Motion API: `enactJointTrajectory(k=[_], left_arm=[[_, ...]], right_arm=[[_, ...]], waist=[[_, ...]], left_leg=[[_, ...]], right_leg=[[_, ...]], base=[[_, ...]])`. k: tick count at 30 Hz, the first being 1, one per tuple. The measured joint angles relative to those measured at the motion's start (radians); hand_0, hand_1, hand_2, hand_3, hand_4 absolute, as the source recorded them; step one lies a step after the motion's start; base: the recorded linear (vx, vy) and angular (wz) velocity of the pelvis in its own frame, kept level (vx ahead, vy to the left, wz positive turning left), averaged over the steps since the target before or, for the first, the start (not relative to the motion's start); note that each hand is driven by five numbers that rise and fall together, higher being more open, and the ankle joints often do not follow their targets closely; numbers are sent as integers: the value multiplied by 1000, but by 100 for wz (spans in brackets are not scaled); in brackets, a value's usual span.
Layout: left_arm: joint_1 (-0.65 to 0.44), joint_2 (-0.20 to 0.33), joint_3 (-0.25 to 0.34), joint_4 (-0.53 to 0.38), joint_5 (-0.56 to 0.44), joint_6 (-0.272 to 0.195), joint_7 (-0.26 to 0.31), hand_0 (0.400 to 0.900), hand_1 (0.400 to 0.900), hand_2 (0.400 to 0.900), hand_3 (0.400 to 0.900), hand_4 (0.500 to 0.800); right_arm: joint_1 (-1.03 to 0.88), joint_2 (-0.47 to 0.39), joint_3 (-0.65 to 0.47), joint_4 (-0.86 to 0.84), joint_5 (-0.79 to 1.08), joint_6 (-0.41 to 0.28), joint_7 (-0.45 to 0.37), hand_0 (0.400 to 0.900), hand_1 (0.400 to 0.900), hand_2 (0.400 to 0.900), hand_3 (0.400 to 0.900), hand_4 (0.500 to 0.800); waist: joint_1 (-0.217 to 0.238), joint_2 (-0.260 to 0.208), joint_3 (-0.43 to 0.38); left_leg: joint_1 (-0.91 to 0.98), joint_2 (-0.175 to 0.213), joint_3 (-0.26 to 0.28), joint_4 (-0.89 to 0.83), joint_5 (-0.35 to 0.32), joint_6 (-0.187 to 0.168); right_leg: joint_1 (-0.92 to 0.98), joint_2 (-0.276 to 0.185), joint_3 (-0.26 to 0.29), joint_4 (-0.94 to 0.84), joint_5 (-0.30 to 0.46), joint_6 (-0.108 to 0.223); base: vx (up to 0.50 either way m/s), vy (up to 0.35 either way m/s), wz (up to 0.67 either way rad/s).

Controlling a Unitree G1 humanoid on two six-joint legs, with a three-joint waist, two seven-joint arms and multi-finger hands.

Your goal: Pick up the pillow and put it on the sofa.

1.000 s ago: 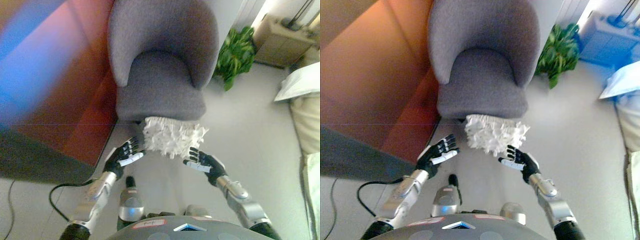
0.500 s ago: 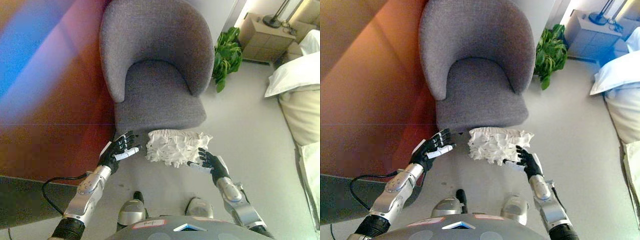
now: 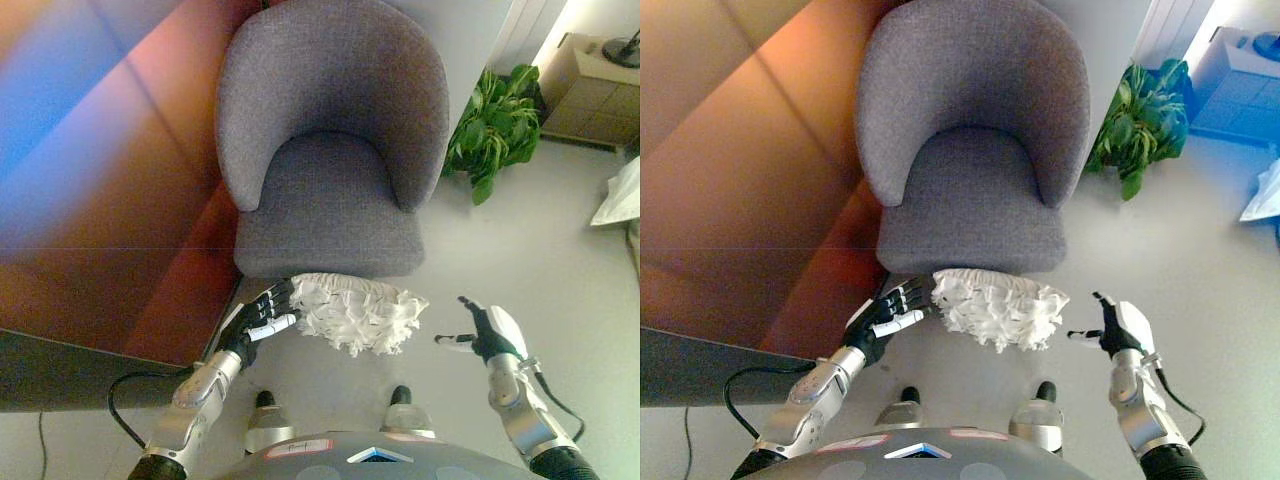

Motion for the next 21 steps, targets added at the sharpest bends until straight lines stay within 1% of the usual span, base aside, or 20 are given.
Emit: enactJointTrajectory(k=[3,5,7,8,9,11,12,13,16,19,21], left_arm=[[-28,21,0,-1,-1,-1,-8,900,900,900,900,800],[-86,43,-12,-1,-3,-6,-8,900,900,900,900,800],[-151,66,-31,-1,-12,-26,-10,900,900,900,900,800],[-181,74,-37,-3,-13,-46,-9,900,900,900,900,800],[-210,96,-47,-15,-13,-78,-10,900,900,900,900,800],[-273,126,-60,-27,-13,-117,-12,900,900,900,900,800],[-316,138,-72,-27,-13,-134,-10,900,900,900,900,800],[-349,145,-79,-27,-13,-146,-8,900,900,900,900,800],[-418,166,-120,-25,-10,-173,-2,900,900,900,900,800],[-452,171,-154,-26,-10,-198,9,900,900,900,900,800],[-477,175,-168,-27,-10,-208,29,900,900,900,900,800]], right_arm=[[-56,-9,4,2,-56,3,-29,900,900,900,900,800],[-127,-11,10,13,-62,5,-65,900,900,900,900,800],[-196,-17,11,22,-61,5,-92,900,900,900,900,800],[-223,-20,16,25,-60,4,-104,900,900,900,900,800],[-259,-27,32,35,-60,1,-129,900,900,900,900,800],[-329,-29,44,58,-57,-2,-155,900,900,900,900,800],[-363,-29,48,66,-47,-1,-170,900,900,900,900,800],[-398,-28,51,74,-40,-2,-179,900,900,900,900,800],[-500,-26,57,104,-12,-3,-189,900,900,900,900,800],[-581,-32,88,143,8,0,-197,900,900,900,900,800],[-641,-36,108,183,29,6,-215,900,900,900,900,800]], waist=[[3,-13,19],[2,-16,64],[-3,-6,132],[-7,-4,159],[-8,-3,192],[-11,-2,252],[-9,-7,285],[-4,-9,310],[17,-8,348],[16,-2,356],[15,4,360]], left_leg=[[-76,-2,-12,6,14,-32],[-157,-12,-32,49,25,-43],[-242,-24,-42,104,29,-30],[-278,-24,-33,129,31,-18],[-334,-23,-20,176,27,-11],[-434,-23,-11,253,22,-4],[-500,-26,-12,313,14,4],[-554,-26,-14,355,6,5],[-715,-26,-34,491,-19,16],[-820,-22,-47,606,-62,28],[-877,-21,-50,666,-80,36]], right_leg=[[-74,-9,-2,31,-1,0],[-154,-31,1,91,-6,-2],[-223,-66,7,175,-37,3],[-259,-87,7,220,-53,2],[-314,-110,7,294,-81,0],[-409,-152,16,418,-131,-4],[-474,-176,30,489,-161,-9],[-528,-188,45,541,-179,-9],[-679,-206,80,650,-196,-19],[-770,-213,120,719,-207,-14],[-821,-216,143,752,-208,-12]], base=[[-159,-64,37],[-187,-84,43],[-220,-129,45],[-251,-129,44],[-190,-65,28],[-203,-14,16],[-225,12,11],[-182,19,8],[-137,62,-1],[-136,86,-4],[-84,95,-2]])
